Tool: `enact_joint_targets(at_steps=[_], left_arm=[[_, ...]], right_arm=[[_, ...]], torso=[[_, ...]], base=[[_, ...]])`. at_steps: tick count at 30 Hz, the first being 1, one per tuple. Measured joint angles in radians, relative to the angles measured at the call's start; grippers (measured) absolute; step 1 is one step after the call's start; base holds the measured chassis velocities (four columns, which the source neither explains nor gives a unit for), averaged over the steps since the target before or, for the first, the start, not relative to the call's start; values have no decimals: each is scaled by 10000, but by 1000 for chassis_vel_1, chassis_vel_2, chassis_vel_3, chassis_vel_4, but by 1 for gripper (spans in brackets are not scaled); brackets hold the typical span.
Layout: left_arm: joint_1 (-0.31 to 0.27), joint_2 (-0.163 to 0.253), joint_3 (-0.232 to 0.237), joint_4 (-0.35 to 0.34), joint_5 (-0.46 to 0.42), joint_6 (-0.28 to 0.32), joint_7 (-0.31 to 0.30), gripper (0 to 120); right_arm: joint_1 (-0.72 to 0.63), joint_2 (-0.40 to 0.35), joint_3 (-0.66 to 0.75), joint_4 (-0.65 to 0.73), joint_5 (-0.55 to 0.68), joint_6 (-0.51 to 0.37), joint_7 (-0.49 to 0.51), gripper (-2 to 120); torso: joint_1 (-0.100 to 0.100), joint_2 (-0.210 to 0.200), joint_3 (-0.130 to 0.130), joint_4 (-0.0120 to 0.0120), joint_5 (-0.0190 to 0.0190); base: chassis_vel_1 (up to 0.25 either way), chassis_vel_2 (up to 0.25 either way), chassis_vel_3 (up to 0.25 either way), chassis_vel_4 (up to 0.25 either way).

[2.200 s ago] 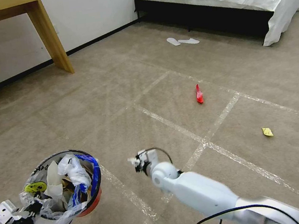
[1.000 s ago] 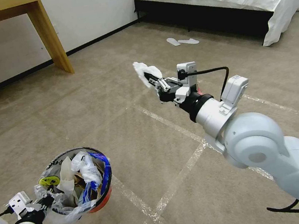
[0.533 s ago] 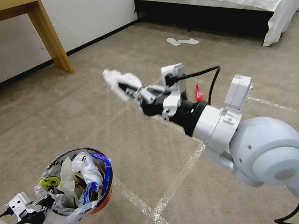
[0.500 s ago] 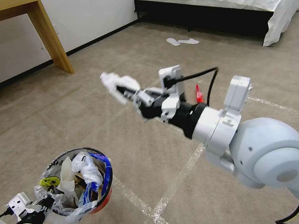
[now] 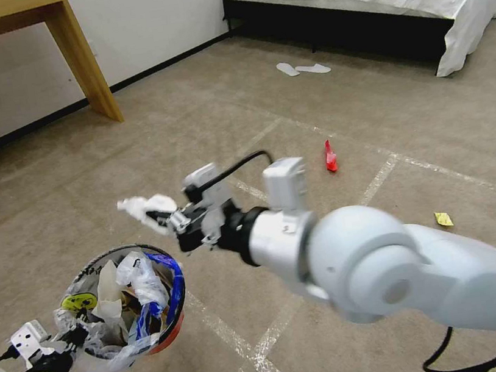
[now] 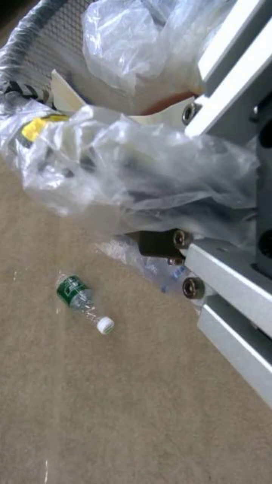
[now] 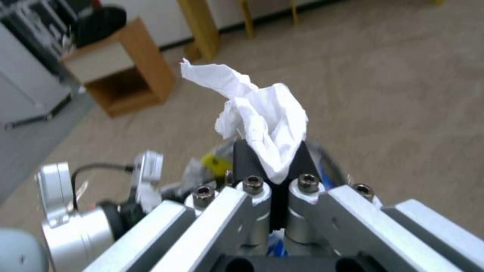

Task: Pick up the trash bin and place the garbage on the floor into it.

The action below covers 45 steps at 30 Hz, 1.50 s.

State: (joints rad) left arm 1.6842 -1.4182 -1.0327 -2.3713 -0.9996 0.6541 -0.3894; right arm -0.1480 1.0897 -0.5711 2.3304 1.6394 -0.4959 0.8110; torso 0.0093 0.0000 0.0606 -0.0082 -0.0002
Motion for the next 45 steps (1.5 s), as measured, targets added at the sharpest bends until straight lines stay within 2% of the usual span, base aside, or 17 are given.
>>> enact_joint_targets(at_steps=[14,29,45], left_arm=[[-149,65,-83,128,-49,-3,-11,1],[-67,151,-183,-99,-116,-21,6,1],[9,224,-154,-232,-113,-37,100,1]], right_arm=[[299,1689,-1521,-556,906,-703,1337,0],[358,2174,-1944,-1360,876,-1168,1663,0],[397,2660,-1849,-3134,529,-1285,1438,0]], torso=[[0,0,-1,0,0],[0,0,-1,-1,1],[0,0,0,-1,1]], base=[[0,0,0,0],[0,0,0,0],[0,0,0,0]])
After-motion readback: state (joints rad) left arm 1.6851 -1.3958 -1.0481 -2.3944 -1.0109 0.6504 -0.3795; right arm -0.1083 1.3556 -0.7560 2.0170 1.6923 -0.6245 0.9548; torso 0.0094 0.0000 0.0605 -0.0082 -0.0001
